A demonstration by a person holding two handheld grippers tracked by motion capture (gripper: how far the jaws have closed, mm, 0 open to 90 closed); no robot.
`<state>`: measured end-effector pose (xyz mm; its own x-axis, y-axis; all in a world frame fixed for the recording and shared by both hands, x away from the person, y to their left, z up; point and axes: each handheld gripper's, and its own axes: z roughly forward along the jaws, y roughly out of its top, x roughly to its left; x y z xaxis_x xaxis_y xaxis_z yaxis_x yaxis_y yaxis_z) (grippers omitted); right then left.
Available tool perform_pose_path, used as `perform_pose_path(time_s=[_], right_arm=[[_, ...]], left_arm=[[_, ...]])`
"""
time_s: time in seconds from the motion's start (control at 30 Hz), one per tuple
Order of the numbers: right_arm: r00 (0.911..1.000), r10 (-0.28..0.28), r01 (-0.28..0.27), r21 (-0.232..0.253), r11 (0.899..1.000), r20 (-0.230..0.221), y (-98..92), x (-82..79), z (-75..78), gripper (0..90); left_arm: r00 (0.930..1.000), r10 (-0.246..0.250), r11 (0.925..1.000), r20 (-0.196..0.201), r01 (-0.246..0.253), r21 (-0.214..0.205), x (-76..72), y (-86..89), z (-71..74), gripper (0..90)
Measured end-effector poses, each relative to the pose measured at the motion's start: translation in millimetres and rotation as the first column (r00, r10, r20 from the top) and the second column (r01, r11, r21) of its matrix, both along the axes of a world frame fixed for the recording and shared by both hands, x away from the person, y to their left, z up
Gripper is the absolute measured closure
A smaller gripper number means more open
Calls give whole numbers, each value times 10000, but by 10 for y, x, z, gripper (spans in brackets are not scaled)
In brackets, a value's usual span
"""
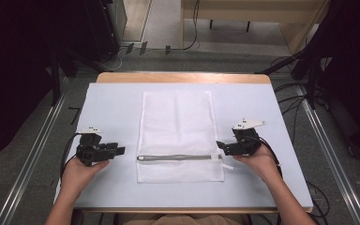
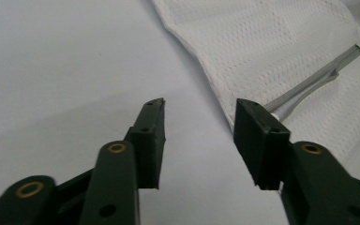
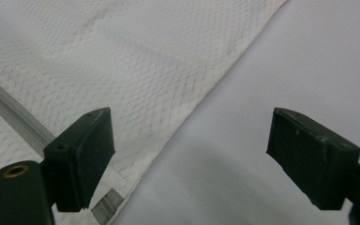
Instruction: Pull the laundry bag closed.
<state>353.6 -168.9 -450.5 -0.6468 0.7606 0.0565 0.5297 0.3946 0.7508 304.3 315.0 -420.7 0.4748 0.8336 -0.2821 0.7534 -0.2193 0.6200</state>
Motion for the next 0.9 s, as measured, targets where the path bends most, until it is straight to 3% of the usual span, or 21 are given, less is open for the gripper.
perform_pose_path(time_s=[0.07,0.17,0.23,0.37,0.47,0.6,0.7,0.77,0.9], right_arm=[[9999,99,-99,9,10000,23,5,-6,13,253],[9998,184,-184,38,9998,-66,16,-18,29,299],[9996,227,-226,31,9997,-161,35,-26,43,324],[9987,440,-441,-28,9990,-273,75,-44,47,382],[9990,308,-310,-44,9995,-320,86,-53,57,382],[9991,148,-146,54,9999,-390,79,-76,79,392],[9984,234,-223,221,9995,-507,101,-107,89,388],[9983,305,-295,202,9994,-502,121,-117,82,386],[9987,291,-286,120,9995,-416,115,-134,74,387]], left_arm=[[9963,348,9993,-781,-359,-117,26,23,-14,512],[9936,419,9990,-1045,-435,-129,37,29,-34,506],[9959,323,9995,-843,-320,44,31,19,-39,483],[9985,138,9999,-530,-135,58,19,-12,-31,447],[9991,21,10000,-413,-22,-26,14,-33,-26,449],[9987,129,9995,-490,-143,-270,18,-42,-15,463],[9994,-2,9999,-344,-2,-114,21,-50,-18,460],[9982,-207,9998,-561,203,-86,32,-73,-29,494],[9976,-468,9989,-511,465,-72,45,-119,-30,486]])
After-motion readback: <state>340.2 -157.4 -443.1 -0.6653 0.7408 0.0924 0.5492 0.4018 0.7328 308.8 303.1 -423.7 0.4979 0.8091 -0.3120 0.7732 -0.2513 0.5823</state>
